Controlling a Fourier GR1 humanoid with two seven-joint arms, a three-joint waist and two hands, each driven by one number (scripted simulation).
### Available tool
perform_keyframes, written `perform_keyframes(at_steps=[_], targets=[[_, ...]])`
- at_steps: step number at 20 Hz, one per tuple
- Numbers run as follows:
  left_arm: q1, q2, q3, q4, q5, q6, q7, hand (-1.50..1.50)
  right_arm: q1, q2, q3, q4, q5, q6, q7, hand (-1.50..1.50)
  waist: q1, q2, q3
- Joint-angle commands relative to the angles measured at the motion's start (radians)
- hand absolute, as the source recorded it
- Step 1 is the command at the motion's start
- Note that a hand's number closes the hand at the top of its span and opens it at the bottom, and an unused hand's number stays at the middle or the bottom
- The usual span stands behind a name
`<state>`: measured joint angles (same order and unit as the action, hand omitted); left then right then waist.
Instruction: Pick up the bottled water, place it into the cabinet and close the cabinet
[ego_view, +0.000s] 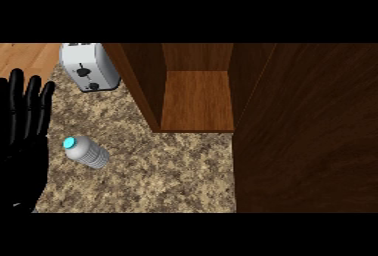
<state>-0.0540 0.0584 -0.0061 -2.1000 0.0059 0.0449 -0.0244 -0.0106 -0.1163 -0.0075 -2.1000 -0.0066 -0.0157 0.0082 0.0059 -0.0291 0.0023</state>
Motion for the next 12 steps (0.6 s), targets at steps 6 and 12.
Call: perform_keyframes(at_steps=[6,12], targets=[[0.04,0.19,0.089,-0.034,0.303,-0.314,0.013,-1.5,0.183,-0.032,0.024,-0.15,-0.004,0.082,-0.07,-1.5,-0.015,0.023,-0.003],[0.219,0.092,0.082,0.093,0.51,-0.252,0.263,-1.5,0.24,0.067,0.1,-0.092,-0.283,0.102,0.164,-1.5,-0.001,0.026,-0.003]])
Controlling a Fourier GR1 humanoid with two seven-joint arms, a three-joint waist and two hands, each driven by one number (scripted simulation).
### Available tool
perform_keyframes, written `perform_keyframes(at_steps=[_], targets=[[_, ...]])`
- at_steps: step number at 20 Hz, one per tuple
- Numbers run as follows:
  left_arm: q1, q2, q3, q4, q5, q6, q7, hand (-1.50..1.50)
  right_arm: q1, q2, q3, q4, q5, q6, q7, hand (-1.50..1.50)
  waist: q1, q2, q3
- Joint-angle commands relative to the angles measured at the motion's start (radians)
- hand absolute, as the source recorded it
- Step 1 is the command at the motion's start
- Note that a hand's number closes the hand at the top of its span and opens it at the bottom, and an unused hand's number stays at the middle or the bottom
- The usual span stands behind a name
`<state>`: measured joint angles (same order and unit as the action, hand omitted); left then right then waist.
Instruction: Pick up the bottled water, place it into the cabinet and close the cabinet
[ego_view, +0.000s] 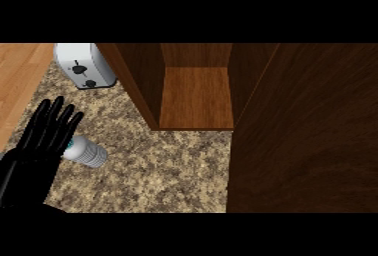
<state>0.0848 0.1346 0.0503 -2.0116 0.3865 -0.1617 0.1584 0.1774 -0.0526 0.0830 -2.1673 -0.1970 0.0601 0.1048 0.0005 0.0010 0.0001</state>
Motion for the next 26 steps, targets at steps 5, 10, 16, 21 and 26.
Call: perform_keyframes(at_steps=[5,10,16,21,26], targets=[[0.192,0.096,0.17,-0.013,0.255,-0.152,0.081,-1.5,0.132,-0.014,-0.025,-0.148,-0.168,0.026,0.125,-1.5,0.003,-0.003,0.0],[0.24,0.115,0.23,-0.054,0.331,-0.212,0.118,-1.5,0.259,0.01,0.022,-0.16,-0.149,0.082,0.046,-1.5,0.0,-0.004,0.0],[0.298,0.112,0.29,-0.048,0.358,-0.287,0.109,-1.5,0.265,0.01,0.017,-0.144,-0.15,0.107,0.028,-1.5,0.002,-0.003,0.0],[0.286,0.06,0.3,0.032,0.296,-0.343,0.049,-1.5,0.328,0.042,0.111,-0.183,-0.056,0.101,0.008,-1.5,0.0,-0.003,0.0],[0.184,0.087,0.351,0.106,0.285,-0.34,0.035,-1.5,0.411,0.036,0.098,-0.121,-0.054,0.174,-0.119,-1.5,-0.006,-0.002,0.0]])
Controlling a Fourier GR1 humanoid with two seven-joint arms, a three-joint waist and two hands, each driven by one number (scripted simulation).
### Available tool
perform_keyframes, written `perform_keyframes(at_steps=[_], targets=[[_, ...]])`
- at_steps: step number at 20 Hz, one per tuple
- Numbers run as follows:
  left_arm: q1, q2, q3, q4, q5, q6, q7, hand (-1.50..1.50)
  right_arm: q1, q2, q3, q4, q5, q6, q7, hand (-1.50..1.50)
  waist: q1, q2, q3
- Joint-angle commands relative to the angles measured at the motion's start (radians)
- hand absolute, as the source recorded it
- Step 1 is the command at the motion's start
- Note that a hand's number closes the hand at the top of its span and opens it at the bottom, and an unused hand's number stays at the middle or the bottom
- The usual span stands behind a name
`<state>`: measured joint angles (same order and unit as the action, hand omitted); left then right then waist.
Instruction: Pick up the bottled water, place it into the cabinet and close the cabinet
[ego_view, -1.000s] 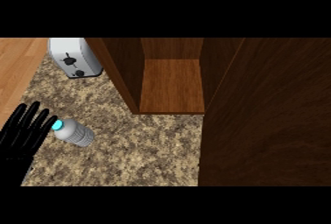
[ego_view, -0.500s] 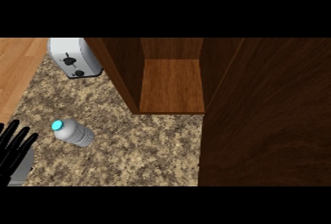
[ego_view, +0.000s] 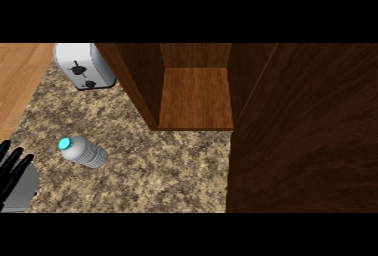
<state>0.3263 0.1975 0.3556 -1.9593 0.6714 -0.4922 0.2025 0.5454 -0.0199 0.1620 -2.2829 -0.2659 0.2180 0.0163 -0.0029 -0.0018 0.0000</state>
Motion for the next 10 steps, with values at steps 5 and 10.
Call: perform_keyframes(at_steps=[5,10], targets=[[0.008,-0.025,0.072,0.107,-0.04,-0.067,-0.072,-1.5,-0.041,0.003,-0.031,0.023,-0.01,-0.006,-0.016,-1.5,0.005,0.001,0.0],[-0.113,0.011,0.094,0.224,-0.123,-0.056,-0.111,-1.5,0.046,-0.009,-0.041,0.062,-0.015,0.079,-0.135,-1.5,-0.002,0.001,0.0]])
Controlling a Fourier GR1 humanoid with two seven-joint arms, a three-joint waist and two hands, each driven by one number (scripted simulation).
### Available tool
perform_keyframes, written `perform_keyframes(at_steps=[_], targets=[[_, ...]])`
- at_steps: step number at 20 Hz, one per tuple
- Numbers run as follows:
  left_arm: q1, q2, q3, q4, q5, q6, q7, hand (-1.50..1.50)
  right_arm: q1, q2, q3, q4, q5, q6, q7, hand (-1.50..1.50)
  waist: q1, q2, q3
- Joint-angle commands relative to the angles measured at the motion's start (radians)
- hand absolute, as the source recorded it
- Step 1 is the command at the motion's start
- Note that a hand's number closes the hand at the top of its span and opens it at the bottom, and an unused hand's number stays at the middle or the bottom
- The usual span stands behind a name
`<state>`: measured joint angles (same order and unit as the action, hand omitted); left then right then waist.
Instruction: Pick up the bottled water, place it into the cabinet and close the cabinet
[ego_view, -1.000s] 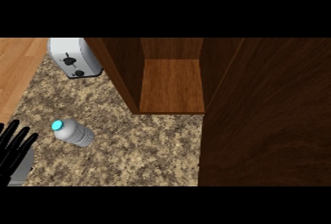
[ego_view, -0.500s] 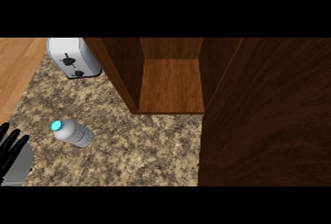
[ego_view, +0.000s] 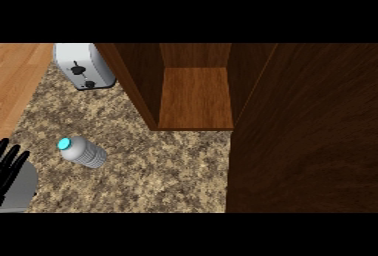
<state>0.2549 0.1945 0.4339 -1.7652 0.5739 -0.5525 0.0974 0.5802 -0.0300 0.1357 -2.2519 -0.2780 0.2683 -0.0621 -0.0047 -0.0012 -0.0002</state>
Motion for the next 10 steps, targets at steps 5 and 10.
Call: perform_keyframes(at_steps=[5,10], targets=[[-0.101,0.027,0.033,0.236,-0.136,-0.084,-0.154,-1.5,-0.006,0.005,0.016,0.017,0.026,-0.001,-0.002,-1.5,0.0,0.001,0.0],[-0.214,0.096,0.053,0.375,-0.208,-0.049,-0.185,-1.5,0.009,-0.003,0.004,0.002,-0.002,0.017,-0.021,-1.5,-0.003,0.001,0.0]])
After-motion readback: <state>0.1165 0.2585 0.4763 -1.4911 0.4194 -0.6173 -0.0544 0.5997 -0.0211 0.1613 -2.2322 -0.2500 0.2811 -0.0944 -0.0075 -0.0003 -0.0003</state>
